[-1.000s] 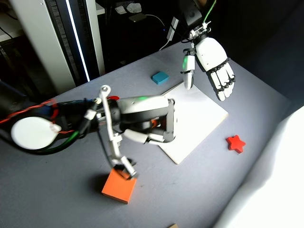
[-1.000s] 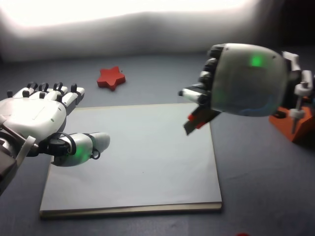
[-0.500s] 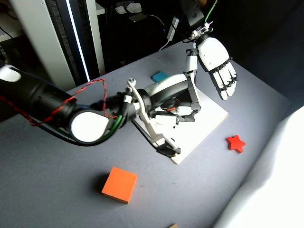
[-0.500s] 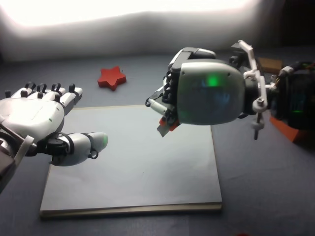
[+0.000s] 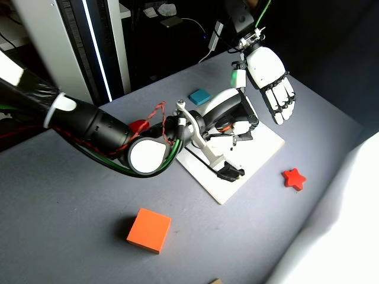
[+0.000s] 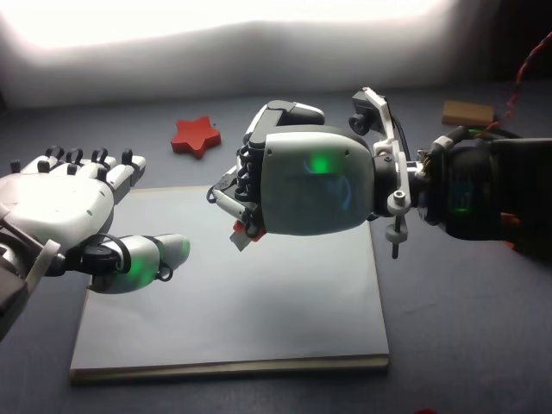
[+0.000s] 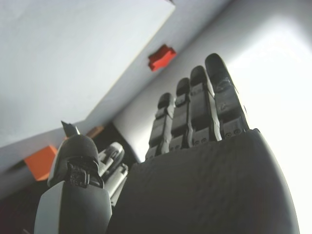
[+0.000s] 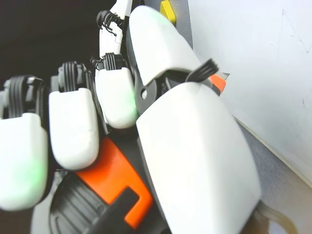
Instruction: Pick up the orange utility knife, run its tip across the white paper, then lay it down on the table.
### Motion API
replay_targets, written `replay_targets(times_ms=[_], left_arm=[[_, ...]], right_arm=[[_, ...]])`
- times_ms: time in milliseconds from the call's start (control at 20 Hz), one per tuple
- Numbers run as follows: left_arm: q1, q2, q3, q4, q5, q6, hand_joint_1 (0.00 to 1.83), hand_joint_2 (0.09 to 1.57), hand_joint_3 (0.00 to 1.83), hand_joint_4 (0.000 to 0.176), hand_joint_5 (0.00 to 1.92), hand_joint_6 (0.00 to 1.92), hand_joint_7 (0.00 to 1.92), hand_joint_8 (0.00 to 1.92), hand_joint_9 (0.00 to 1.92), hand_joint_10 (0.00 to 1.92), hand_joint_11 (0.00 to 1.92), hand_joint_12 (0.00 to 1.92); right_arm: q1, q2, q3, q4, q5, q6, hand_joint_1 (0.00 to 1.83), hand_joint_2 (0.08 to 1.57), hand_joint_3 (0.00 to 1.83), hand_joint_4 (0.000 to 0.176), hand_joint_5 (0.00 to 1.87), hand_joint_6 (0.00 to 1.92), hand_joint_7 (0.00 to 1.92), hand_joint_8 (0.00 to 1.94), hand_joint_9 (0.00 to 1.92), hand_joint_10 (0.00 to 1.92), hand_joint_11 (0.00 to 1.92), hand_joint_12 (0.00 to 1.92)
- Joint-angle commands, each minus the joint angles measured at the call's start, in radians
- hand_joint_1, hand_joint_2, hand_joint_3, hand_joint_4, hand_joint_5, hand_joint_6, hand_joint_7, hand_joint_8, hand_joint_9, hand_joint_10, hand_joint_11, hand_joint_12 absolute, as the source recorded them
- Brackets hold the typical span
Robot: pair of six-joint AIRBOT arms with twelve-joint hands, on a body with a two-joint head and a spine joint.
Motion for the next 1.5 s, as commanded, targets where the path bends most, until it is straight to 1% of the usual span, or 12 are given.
replay_targets(times_ms=[0,150,250,400,650,850,900,1150,1250,1350,1400,1450], left_arm=[[-0.002,0.003,0.002,0.058,-0.062,-0.001,0.0,1.2,0.0,0.063,0.0,0.0,0.07,0.0,0.11,0.0,0.0,0.56],[-0.002,0.002,0.002,0.058,-0.062,-0.001,0.0,1.2,0.0,0.062,0.0,0.0,0.06,0.0,0.1,0.0,0.0,0.52],[-0.002,0.002,0.003,0.058,-0.062,-0.001,0.0,1.2,0.0,0.062,0.0,0.0,0.06,0.0,0.11,0.01,0.0,0.55],[-0.002,0.002,0.004,0.058,-0.062,-0.001,0.0,1.2,0.0,0.06,0.0,0.0,0.07,0.0,0.12,0.01,0.0,0.55],[-0.003,0.001,0.004,0.058,-0.062,-0.001,0.01,1.2,0.0,0.058,0.0,0.0,0.08,0.0,0.13,0.01,0.0,0.59],[-0.003,0.001,0.004,0.058,-0.063,-0.001,0.0,1.2,0.0,0.059,0.0,0.0,0.08,0.0,0.12,0.01,0.0,0.6],[-0.003,0.001,0.005,0.058,-0.063,-0.001,0.0,1.2,0.0,0.064,0.0,0.0,0.08,0.0,0.12,0.0,0.0,0.58],[-0.003,0.001,0.005,0.058,-0.063,-0.001,0.0,1.2,0.0,0.062,0.0,0.0,0.07,0.0,0.11,0.0,0.0,0.58],[-0.004,0.0,0.006,0.058,-0.063,-0.001,0.0,1.2,0.0,0.063,0.0,0.0,0.06,0.0,0.11,0.0,0.0,0.58],[-0.004,0.0,0.006,0.058,-0.063,-0.001,0.0,1.2,0.0,0.066,0.0,0.0,0.08,0.0,0.12,0.0,0.0,0.62],[-0.004,0.0,0.007,0.058,-0.063,-0.001,0.0,1.2,0.0,0.063,0.0,0.0,0.07,0.0,0.12,0.0,0.0,0.59],[-0.004,0.0,0.007,0.058,-0.063,-0.001,0.0,1.2,0.0,0.063,0.0,0.0,0.07,0.0,0.12,0.0,0.0,0.59]], right_arm=[[0.0,-0.003,0.008,0.059,0.078,-0.034,1.46,1.35,0.0,0.176,1.44,1.92,1.62,1.94,1.73,1.92,1.77,1.92],[-0.015,-0.016,0.019,0.054,0.079,-0.039,1.48,1.35,0.0,0.176,1.46,1.92,1.64,1.94,1.74,1.92,1.79,1.92],[-0.025,-0.021,0.028,0.039,0.075,-0.039,1.48,1.35,0.0,0.176,1.46,1.92,1.64,1.94,1.75,1.92,1.81,1.92],[-0.037,-0.041,0.067,0.001,0.109,-0.038,1.47,1.34,0.0,0.176,1.45,1.92,1.64,1.94,1.75,1.92,1.8,1.92],[-0.046,-0.042,0.081,-0.026,0.124,-0.039,1.46,1.36,0.0,0.176,1.43,1.92,1.63,1.94,1.75,1.92,1.8,1.92],[-0.053,-0.028,0.081,-0.036,0.146,-0.039,1.48,1.35,0.0,0.176,1.45,1.92,1.64,1.94,1.75,1.92,1.8,1.92],[-0.055,-0.022,0.081,-0.036,0.15,-0.038,1.49,1.35,0.0,0.176,1.44,1.92,1.64,1.94,1.75,1.92,1.8,1.92],[-0.071,0.013,0.081,-0.037,0.169,-0.028,1.47,1.35,0.0,0.176,1.43,1.92,1.62,1.94,1.73,1.92,1.79,1.92],[-0.077,0.028,0.081,-0.036,0.177,-0.024,1.49,1.35,0.0,0.176,1.47,1.92,1.64,1.94,1.75,1.92,1.8,1.92],[-0.079,0.035,0.084,-0.036,0.18,-0.02,1.48,1.35,0.0,0.176,1.45,1.92,1.63,1.94,1.74,1.92,1.79,1.92],[-0.079,0.035,0.087,-0.036,0.183,-0.018,1.47,1.34,0.0,0.176,1.4,1.92,1.62,1.94,1.74,1.92,1.79,1.92],[-0.078,0.035,0.089,-0.03,0.184,-0.018,1.47,1.34,0.0,0.176,1.4,1.92,1.62,1.94,1.74,1.92,1.79,1.92]])
